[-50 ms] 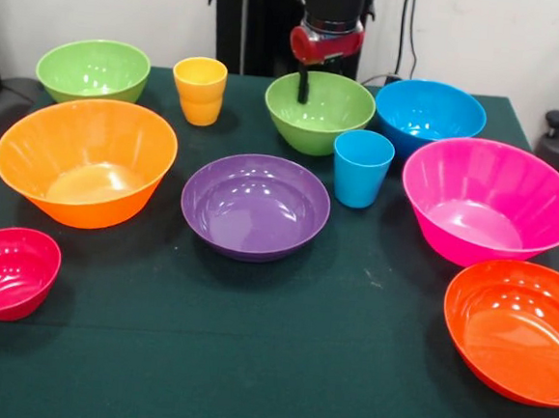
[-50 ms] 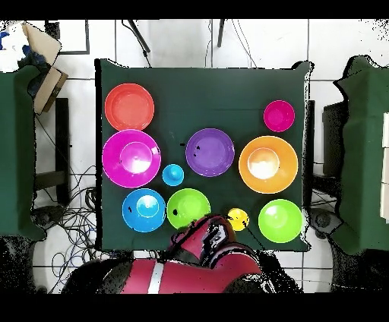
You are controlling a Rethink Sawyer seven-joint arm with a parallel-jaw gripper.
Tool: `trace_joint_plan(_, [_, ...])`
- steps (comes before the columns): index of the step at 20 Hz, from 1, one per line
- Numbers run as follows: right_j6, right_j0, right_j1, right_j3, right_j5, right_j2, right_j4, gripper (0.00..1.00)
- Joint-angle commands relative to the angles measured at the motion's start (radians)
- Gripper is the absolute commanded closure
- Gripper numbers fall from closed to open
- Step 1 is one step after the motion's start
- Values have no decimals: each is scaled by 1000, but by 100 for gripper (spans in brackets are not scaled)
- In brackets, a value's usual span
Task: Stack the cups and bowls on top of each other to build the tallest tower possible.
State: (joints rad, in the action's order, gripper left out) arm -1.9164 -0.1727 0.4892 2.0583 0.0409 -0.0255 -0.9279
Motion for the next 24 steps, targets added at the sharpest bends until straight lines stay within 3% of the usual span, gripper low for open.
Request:
trace_joint_plan(1, [-169, -7, -1, -16, -16, 98, 131, 0])
trace_joint_plan(3, [-176, 15, -3, -10, 10, 64, 162, 0])
trace_joint_plan(4, [-170, 26, -3, -8, 21, 48, 175, 100])
trace_joint_plan(7, [-174, 8, 30, 4, -30, 60, 213, 100])
trace_joint_plan(10, [-130, -104, 100, 50, -112, 145, 262, 100])
trace_joint_plan(13, [-53, -176, 170, 44, -214, 208, 308, 100])
trace_joint_plan(15, [-41, -176, 223, 41, -247, 196, 337, 100])
trace_joint_plan(20, [-82, -135, 251, 5, -237, 137, 370, 100])
trace_joint_plan(24, [-131, -94, 293, -9, -301, 101, 452, 100])
